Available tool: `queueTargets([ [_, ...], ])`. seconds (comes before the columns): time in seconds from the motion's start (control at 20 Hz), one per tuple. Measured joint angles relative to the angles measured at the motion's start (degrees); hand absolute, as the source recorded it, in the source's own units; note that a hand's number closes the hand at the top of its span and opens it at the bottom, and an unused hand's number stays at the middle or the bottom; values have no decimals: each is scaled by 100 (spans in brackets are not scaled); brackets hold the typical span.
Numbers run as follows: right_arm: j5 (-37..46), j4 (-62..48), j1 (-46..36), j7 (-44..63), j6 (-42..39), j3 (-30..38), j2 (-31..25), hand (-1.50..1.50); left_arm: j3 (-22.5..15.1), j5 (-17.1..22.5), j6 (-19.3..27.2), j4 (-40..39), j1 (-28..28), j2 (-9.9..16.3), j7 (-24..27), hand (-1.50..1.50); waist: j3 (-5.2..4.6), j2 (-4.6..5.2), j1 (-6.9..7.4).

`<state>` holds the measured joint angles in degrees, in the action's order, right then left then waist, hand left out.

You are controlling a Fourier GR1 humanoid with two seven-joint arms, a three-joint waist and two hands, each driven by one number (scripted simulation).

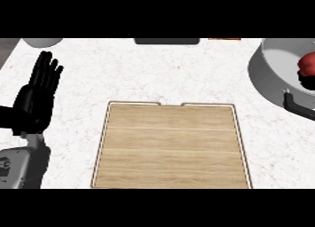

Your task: Pick the bell pepper from the tray and place it in the pot

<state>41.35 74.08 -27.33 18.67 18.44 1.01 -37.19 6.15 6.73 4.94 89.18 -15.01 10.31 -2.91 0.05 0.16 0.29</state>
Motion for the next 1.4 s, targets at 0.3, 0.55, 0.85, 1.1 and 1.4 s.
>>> queueTargets([
  [0.3, -369, -1840, -516, -1598, 256, 564, -146, 150, -33, -34, 58, -57, -195, -60, -110, 0, 2, 19, 62],
  [0.55, -308, -3401, -1129, -2481, 597, 811, -101, 150, -76, -79, 11, 31, -80, -71, -47, 0, 4, 28, 108],
  [0.85, -348, -4783, -1587, -2921, 311, 1011, -133, -150, -92, -113, 38, -128, -272, -128, 3, 0, 8, 61, 172],
  [1.1, -643, -5477, -1818, -3309, -316, 1264, -88, -150, -34, -53, -53, -212, -285, -82, 51, 0, 12, 77, 204],
  [1.4, -935, -5790, -1969, -4249, -555, 1550, -34, -150, -55, -91, 11, -175, -326, -119, -13, 0, 18, 75, 193],
])
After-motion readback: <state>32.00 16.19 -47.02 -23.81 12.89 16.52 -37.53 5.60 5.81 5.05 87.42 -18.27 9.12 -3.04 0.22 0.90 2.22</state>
